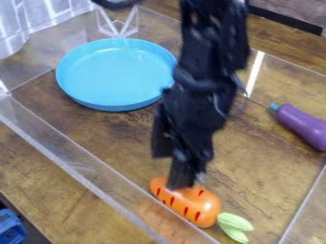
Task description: Move the carrot to the right side
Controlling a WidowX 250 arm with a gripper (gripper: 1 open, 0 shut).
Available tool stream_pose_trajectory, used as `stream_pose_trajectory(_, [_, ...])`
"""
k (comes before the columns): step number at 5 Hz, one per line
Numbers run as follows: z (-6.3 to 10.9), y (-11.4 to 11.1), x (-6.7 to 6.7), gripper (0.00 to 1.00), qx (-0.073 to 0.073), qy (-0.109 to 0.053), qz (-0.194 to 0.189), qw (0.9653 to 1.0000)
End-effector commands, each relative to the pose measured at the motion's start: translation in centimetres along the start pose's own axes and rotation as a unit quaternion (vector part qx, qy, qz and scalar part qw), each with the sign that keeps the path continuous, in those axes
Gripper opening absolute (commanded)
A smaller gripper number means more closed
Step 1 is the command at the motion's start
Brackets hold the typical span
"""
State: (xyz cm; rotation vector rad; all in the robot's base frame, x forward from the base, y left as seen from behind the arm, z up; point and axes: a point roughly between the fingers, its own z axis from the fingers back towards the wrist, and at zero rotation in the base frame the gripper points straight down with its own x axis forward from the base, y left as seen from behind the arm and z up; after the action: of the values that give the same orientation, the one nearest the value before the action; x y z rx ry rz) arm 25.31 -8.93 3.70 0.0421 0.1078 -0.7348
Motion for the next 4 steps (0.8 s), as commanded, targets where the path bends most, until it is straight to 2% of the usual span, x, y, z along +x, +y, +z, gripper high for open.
stream_pose_trajectory(1, [-1.08,0.89,0.01,1.0,0.009,-0.022,0.003,0.9997])
stream_pose_trajectory(2, [-1.49,0.86,0.44,1.0,0.004,-0.026,0.047,0.9986])
stream_pose_trajectory(3, [-1.38,0.56,0.84,0.0,-0.003,-0.031,0.095,0.995])
stream_pose_trajectory(4, [-1.25,0.37,0.21,0.0,-0.006,-0.035,0.102,0.9941])
